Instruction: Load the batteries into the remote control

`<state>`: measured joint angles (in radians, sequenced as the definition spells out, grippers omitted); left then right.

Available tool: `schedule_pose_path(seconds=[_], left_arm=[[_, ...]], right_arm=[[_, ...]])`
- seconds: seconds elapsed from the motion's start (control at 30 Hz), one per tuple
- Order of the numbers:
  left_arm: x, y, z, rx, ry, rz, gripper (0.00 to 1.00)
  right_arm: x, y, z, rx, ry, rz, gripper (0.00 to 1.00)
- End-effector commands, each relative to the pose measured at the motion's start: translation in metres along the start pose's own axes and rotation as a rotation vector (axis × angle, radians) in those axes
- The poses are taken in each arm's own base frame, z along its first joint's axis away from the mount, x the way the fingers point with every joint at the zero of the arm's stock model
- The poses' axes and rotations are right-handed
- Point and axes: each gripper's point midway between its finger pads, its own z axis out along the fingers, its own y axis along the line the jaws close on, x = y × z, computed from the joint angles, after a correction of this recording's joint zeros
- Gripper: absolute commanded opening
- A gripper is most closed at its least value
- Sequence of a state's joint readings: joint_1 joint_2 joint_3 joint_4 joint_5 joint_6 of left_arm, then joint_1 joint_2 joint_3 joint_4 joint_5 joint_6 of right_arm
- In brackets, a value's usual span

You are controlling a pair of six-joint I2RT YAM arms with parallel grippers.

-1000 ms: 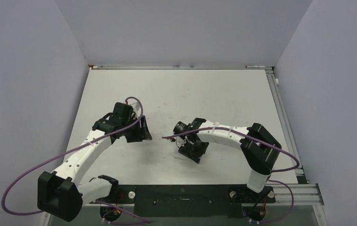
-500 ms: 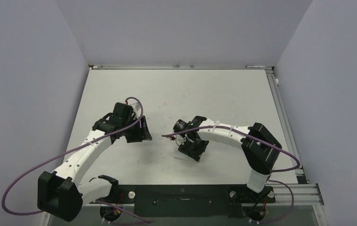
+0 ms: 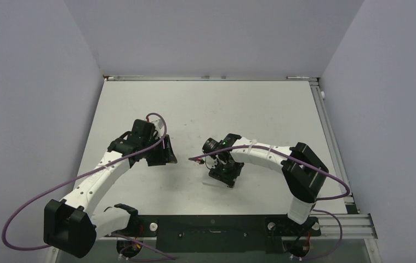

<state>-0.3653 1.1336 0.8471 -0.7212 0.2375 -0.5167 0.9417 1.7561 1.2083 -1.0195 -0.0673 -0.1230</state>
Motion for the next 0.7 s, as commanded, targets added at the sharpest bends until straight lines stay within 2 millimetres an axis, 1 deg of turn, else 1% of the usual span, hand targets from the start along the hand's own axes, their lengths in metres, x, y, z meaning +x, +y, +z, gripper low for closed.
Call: schedule_pose_path(seconds=[0.0, 0.53, 0.67], left_arm=[[-0.009, -0.005, -0.001, 0.027, -0.038, 0.001, 0.51], [-0.009, -0.006, -0.001, 0.029, -0.037, 0.003, 0.51], [-0.009, -0.005, -0.001, 0.026, -0.035, 0.002, 0.51]], right_arm=[[-0.008, -0.003, -0.009, 0.003, -0.033, -0.028, 0.08], [-0.019, -0.003, -0.002, 0.01, -0.04, -0.082, 0.08], [-0.019, 0.0, 0.001, -0.001, -0.033, -0.097, 0.08]])
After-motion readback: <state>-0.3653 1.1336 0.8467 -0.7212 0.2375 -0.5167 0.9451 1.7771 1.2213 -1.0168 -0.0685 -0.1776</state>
